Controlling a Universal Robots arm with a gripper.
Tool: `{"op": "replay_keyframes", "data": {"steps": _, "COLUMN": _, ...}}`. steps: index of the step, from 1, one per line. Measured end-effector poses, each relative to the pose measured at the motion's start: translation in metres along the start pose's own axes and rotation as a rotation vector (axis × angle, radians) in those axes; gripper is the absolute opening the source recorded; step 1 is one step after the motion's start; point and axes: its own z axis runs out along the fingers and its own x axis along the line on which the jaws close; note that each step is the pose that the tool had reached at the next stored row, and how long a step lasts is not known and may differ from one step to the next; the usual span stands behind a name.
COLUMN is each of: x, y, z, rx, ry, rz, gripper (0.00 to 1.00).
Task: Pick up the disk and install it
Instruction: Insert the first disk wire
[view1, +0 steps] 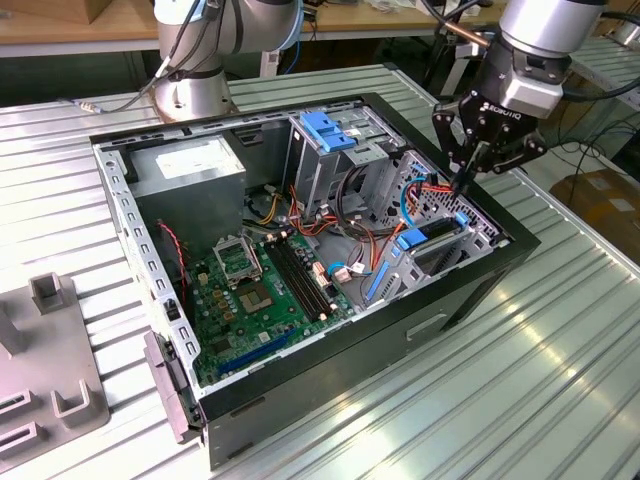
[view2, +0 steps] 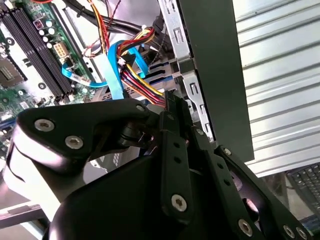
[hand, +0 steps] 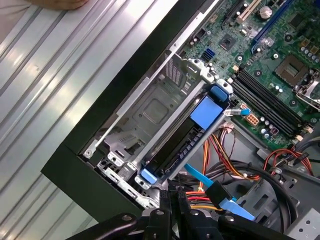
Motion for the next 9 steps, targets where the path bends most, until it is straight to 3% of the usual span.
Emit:
{"op": "replay_keyframes", "data": {"steps": 5, "x": 0.0032, "y": -0.0041, "z": 0.001, "rx": -0.0024, "ry": 0.0, "rz": 0.035, "gripper": 0.17}}
{"op": "replay_keyframes", "data": {"steps": 8, "x": 0.0032, "y": -0.0041, "z": 0.0015, "rx": -0.0075, "ry": 0.0, "rz": 0.111, "gripper": 0.17}}
{"op": "replay_keyframes", "data": {"steps": 9, "x": 0.0032, "y": -0.0041, "z": 0.0015, "rx": -0.0081, "ry": 0.0, "rz": 0.121, "gripper": 0.17}}
